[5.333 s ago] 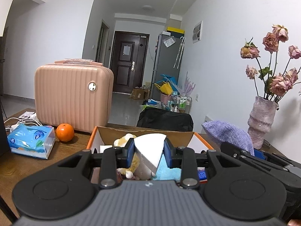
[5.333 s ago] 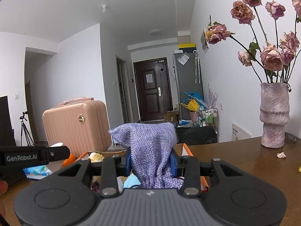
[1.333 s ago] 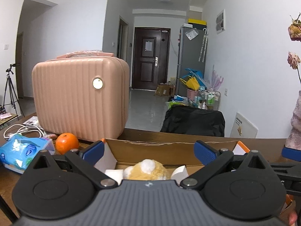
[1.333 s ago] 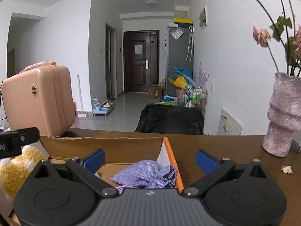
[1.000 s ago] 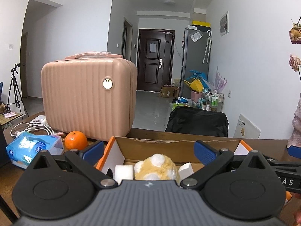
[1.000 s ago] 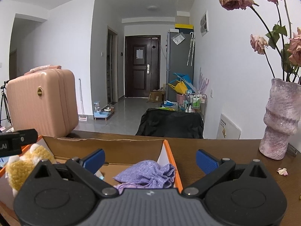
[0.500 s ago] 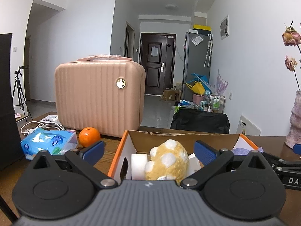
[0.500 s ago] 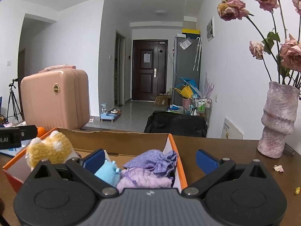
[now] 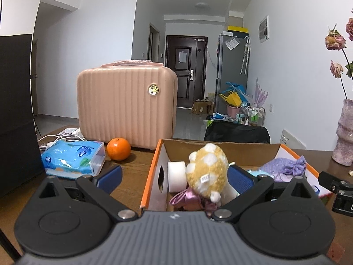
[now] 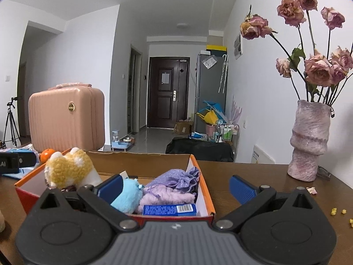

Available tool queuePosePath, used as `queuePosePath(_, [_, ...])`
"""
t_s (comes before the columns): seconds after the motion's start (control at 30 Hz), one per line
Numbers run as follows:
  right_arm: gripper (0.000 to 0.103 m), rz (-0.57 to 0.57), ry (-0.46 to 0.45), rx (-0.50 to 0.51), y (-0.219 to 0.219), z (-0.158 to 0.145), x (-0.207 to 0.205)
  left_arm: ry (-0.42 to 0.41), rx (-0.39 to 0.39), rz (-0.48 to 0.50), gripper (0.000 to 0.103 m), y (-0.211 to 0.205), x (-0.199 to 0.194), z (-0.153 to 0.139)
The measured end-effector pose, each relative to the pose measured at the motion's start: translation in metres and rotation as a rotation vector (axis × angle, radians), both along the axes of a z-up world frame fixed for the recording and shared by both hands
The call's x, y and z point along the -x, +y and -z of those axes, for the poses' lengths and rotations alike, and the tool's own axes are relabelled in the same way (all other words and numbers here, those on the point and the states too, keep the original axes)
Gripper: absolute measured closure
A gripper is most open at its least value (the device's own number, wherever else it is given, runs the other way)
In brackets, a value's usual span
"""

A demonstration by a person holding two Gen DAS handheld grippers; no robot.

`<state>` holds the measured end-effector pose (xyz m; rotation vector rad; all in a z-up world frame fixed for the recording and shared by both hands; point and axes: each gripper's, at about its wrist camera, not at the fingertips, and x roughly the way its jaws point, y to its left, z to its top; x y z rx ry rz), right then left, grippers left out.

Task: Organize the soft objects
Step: 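Withdraw both open tools up from the box toward the table, then lower right tool onto pink rectangular sponge and close on it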

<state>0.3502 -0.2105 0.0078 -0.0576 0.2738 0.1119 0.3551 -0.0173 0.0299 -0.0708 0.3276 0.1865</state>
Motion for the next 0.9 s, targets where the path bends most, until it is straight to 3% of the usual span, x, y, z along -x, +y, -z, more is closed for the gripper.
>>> queuePosePath(0.9, [0.0,-0.053,0.041,0.047,0.002,0.008,0.093,0.003,-0.011,0.071,0.0,0.006,0.082,0.007])
